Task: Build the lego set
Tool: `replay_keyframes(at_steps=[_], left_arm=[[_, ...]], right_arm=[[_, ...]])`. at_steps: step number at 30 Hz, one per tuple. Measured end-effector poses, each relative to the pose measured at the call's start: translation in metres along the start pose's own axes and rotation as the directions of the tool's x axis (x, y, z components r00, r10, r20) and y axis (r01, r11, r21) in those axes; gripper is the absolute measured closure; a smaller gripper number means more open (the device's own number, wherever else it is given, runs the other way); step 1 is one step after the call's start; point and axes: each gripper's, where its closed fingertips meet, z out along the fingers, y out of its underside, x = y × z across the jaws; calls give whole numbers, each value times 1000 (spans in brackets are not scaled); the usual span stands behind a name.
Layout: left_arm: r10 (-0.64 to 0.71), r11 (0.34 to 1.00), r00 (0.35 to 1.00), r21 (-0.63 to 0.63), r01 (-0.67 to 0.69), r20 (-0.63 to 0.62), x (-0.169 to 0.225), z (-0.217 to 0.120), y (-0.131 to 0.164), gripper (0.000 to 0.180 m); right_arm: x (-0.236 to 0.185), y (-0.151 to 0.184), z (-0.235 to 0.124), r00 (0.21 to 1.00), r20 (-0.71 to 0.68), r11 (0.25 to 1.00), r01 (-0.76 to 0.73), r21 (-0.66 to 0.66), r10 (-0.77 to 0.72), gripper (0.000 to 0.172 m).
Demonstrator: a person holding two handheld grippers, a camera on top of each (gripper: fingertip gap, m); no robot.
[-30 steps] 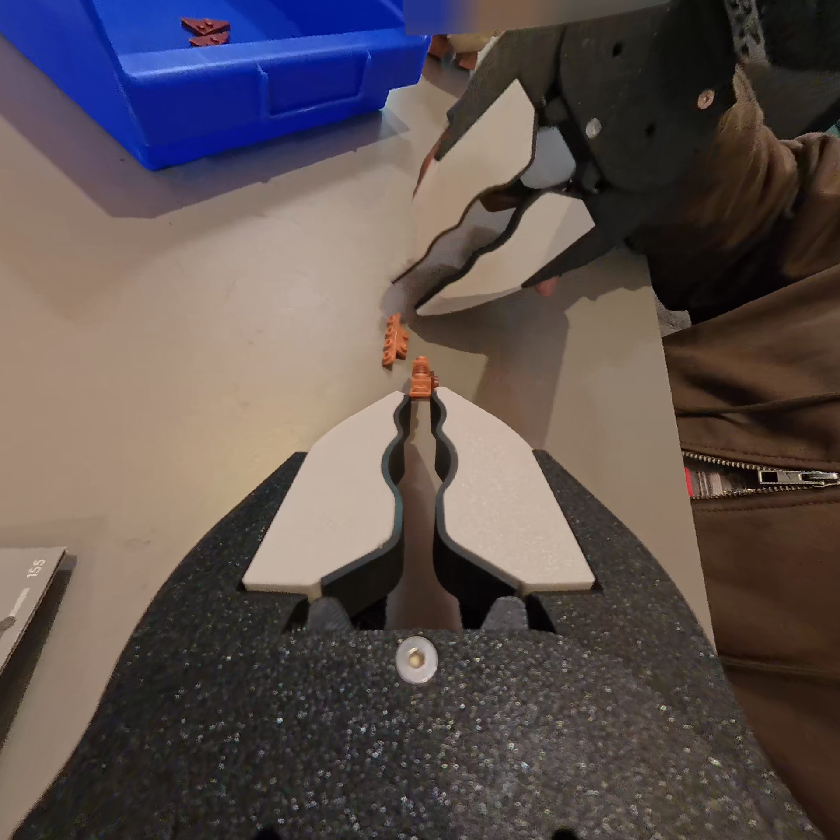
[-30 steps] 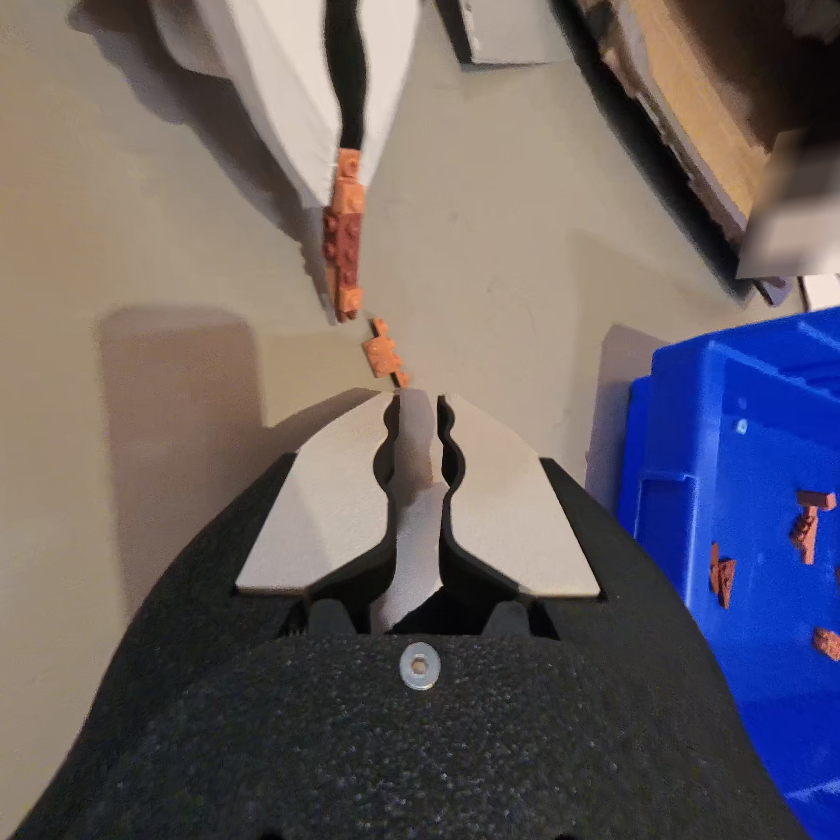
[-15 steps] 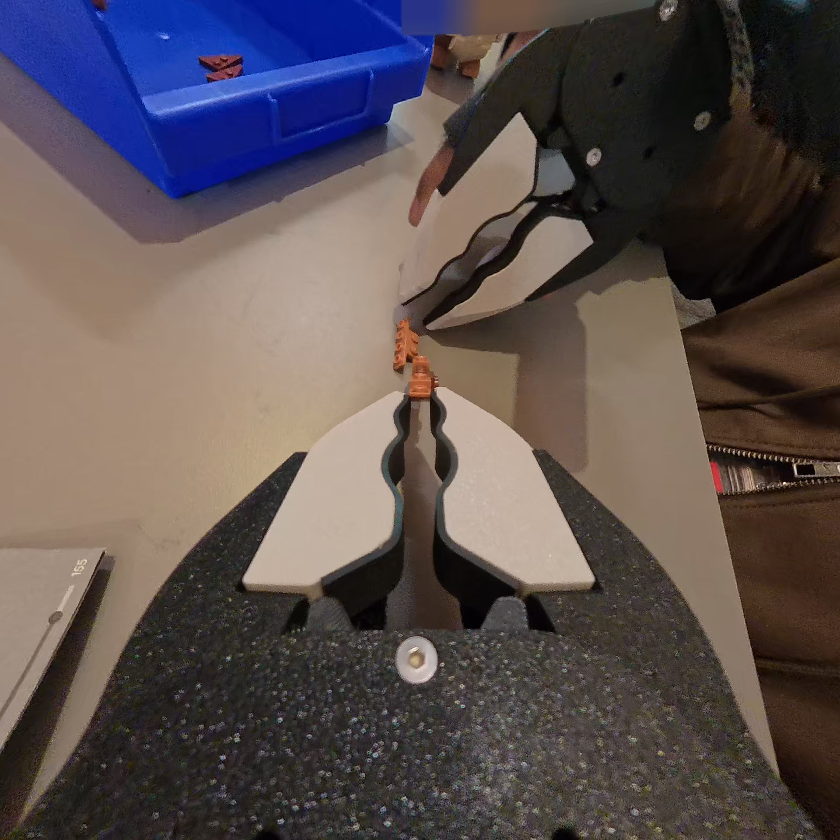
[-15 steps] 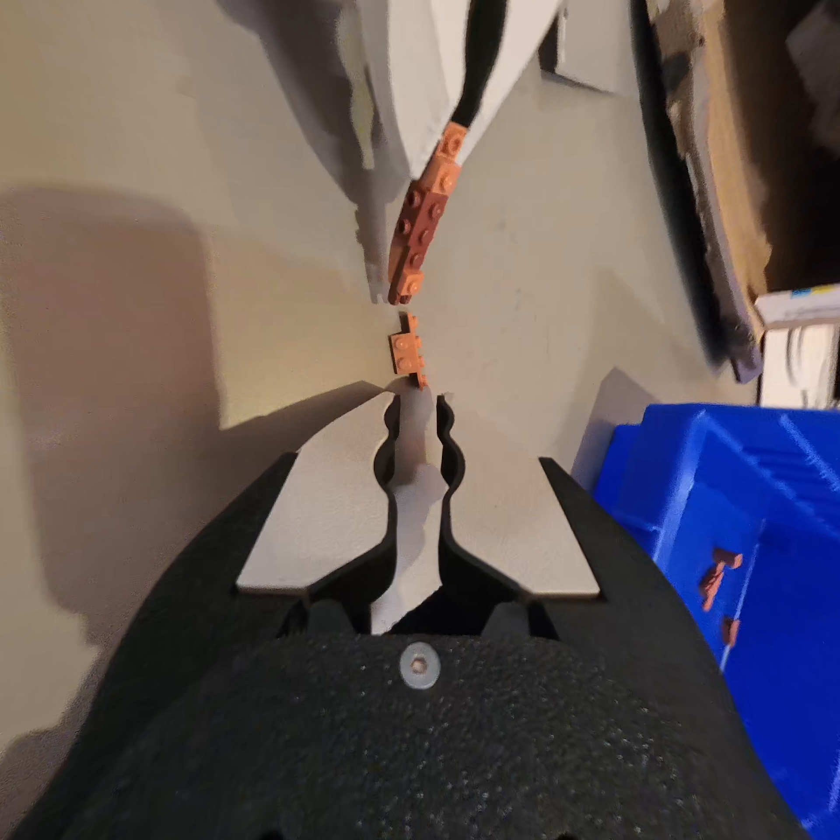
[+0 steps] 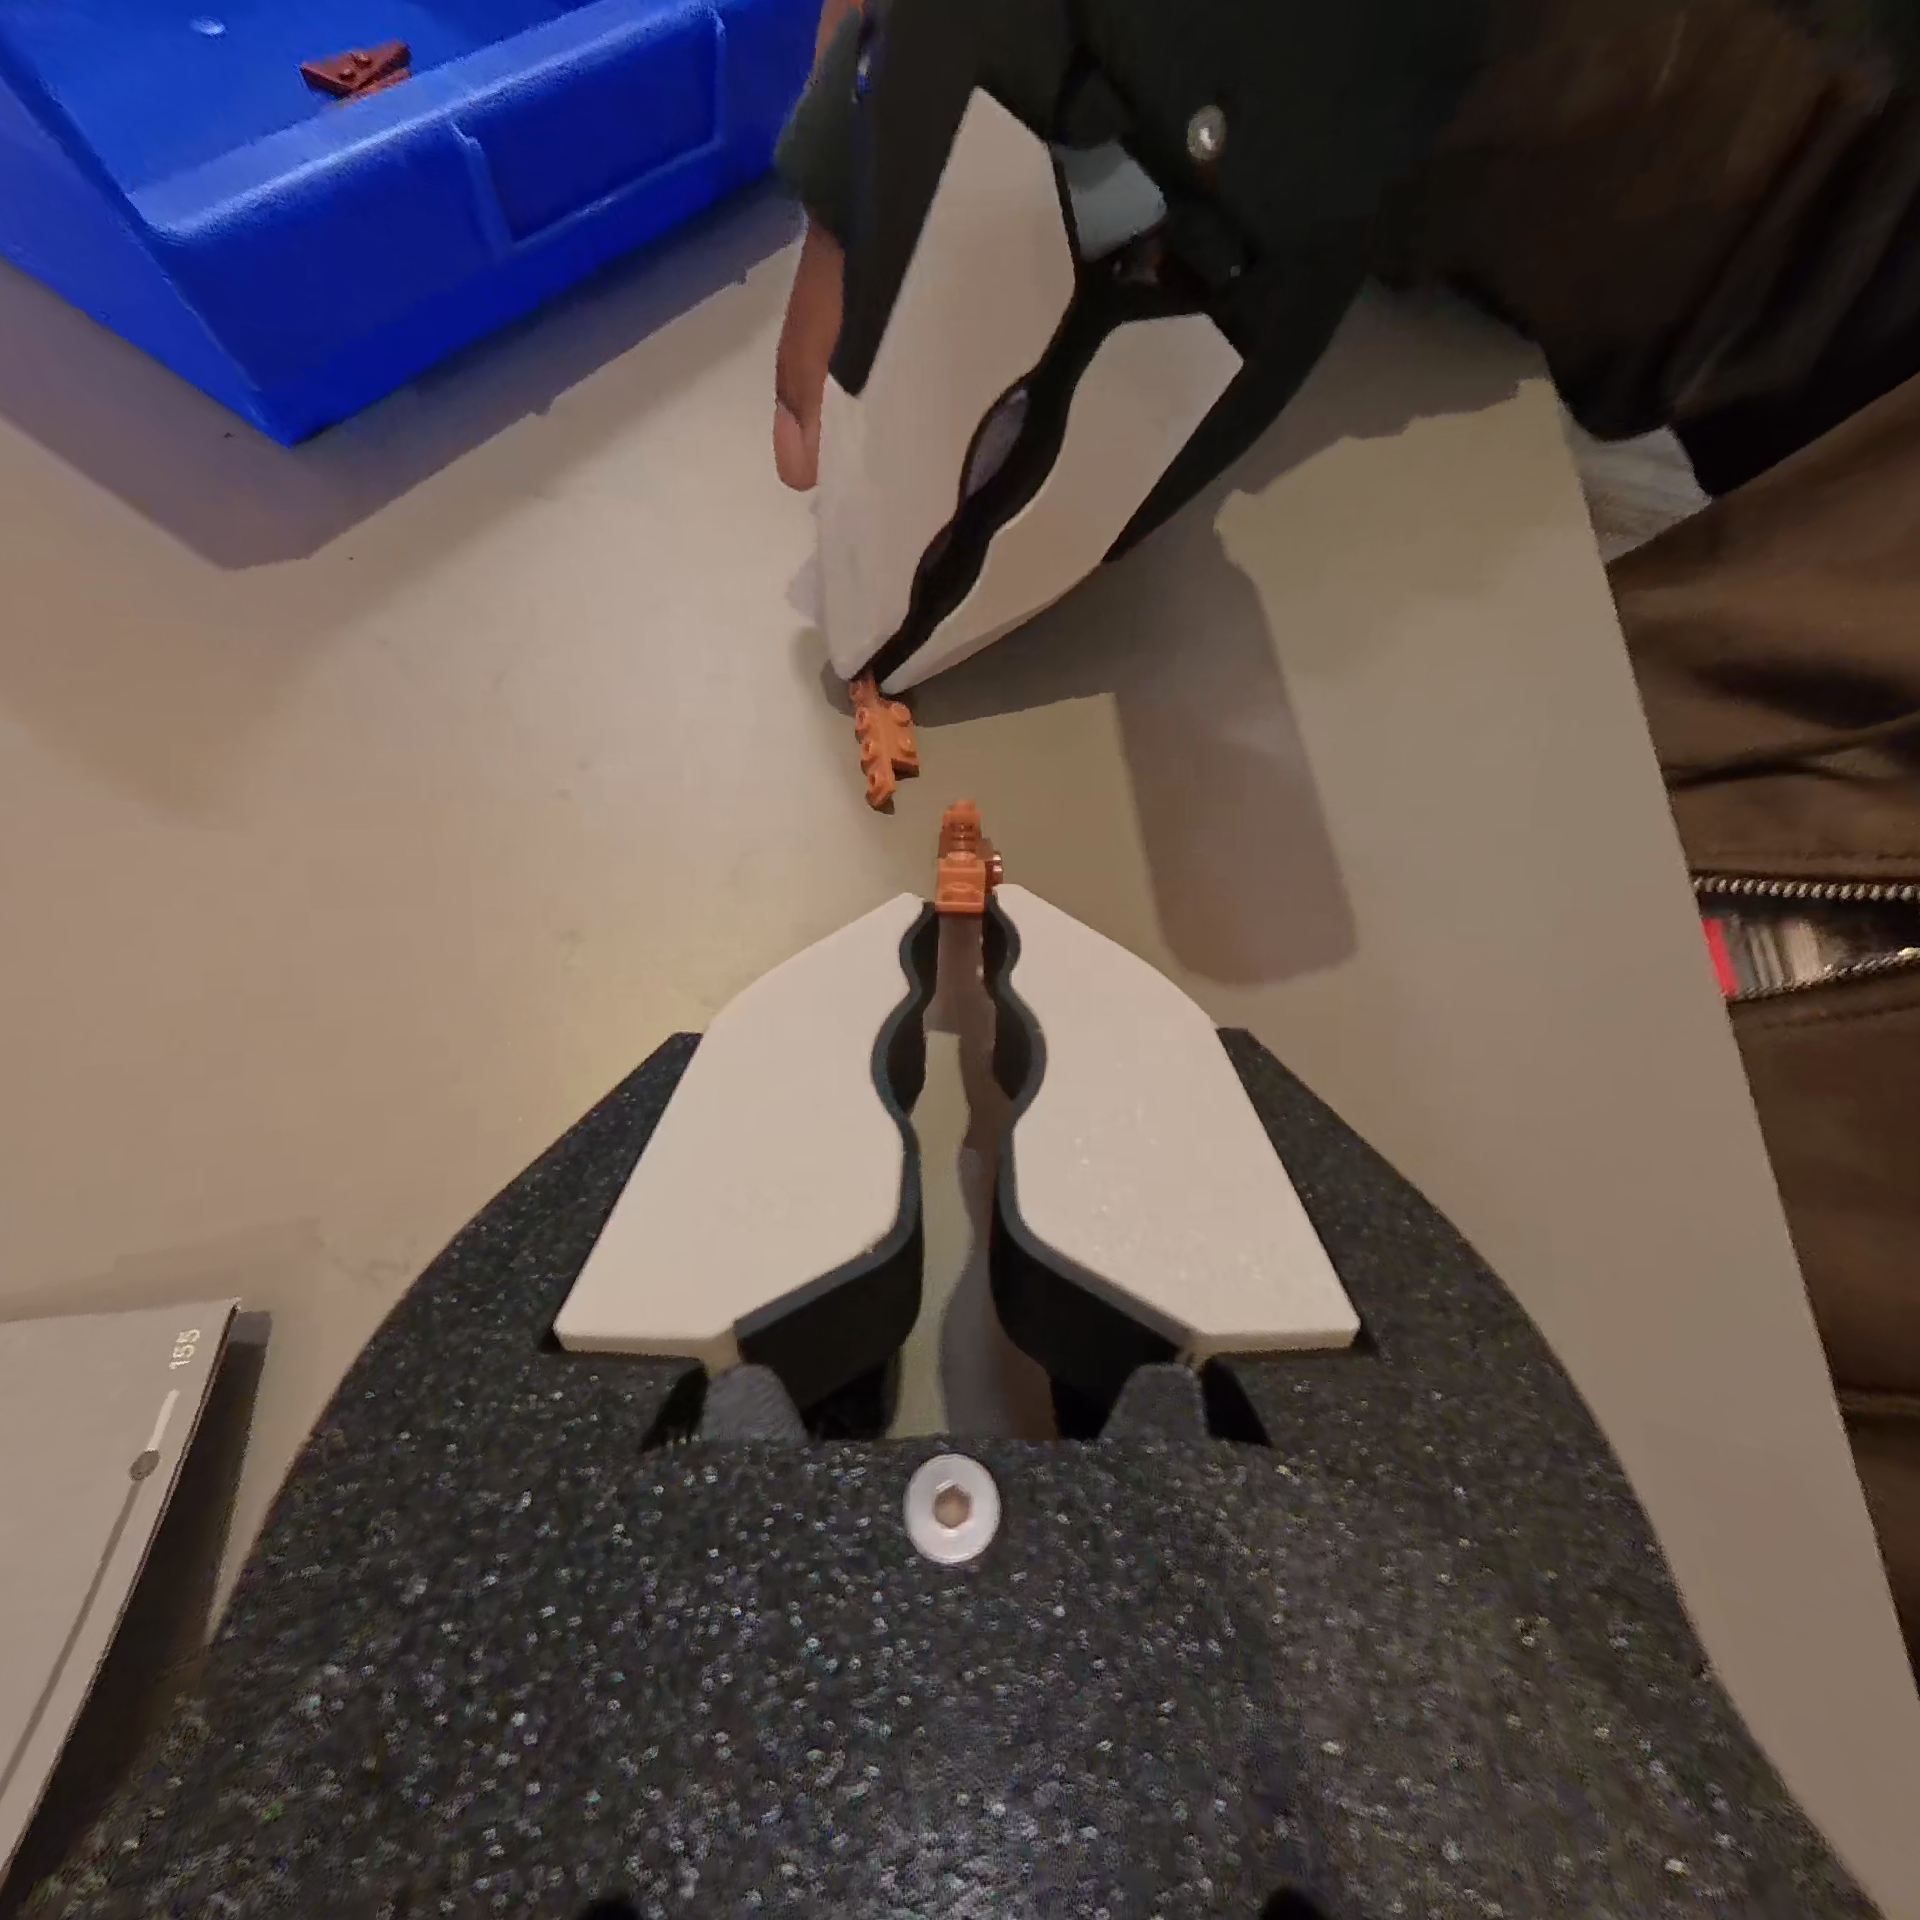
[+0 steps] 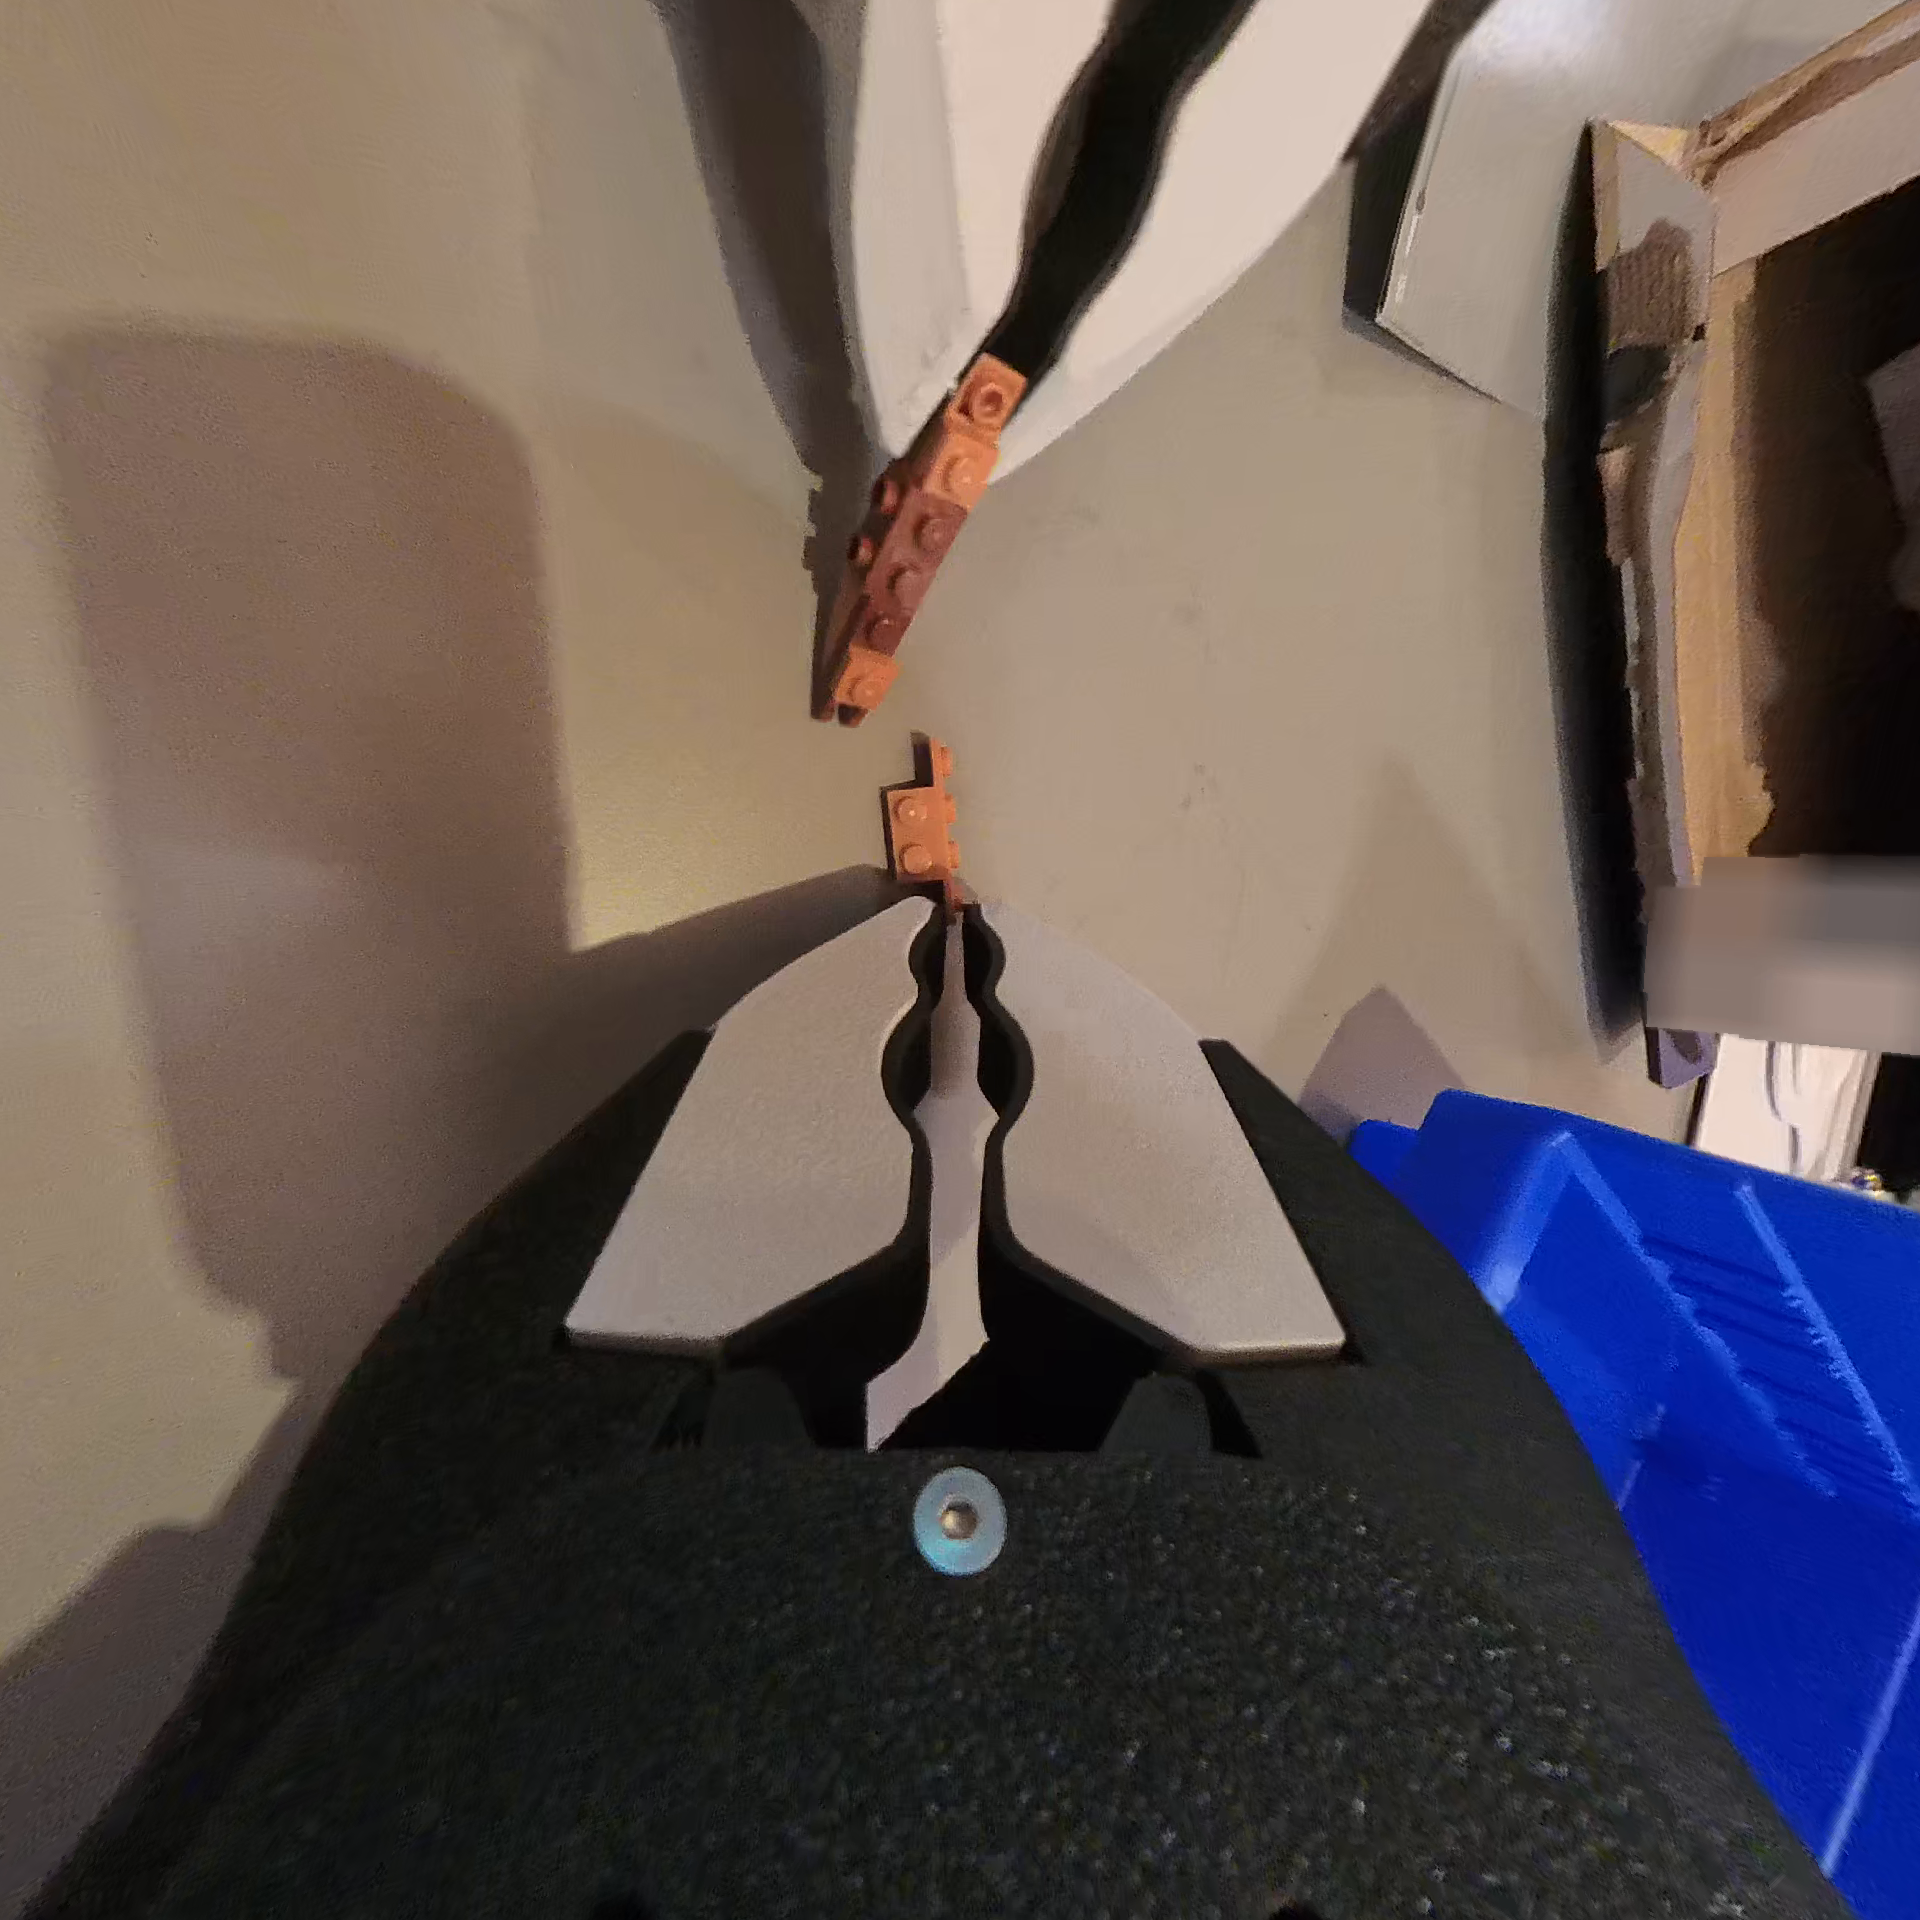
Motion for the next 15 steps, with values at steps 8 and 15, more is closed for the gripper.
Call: replay_keyframes(at_steps=[8,15], left_arm=[[131,991,991,-5,-131,27,2,1,0,173],[216,971,974,87,-222,68,3,0,-15,173]], right_arm=[[-3,-9,-5,972,69,962,-234,142,226,169],[5,-33,-34,908,181,843,-419,337,379,170]])
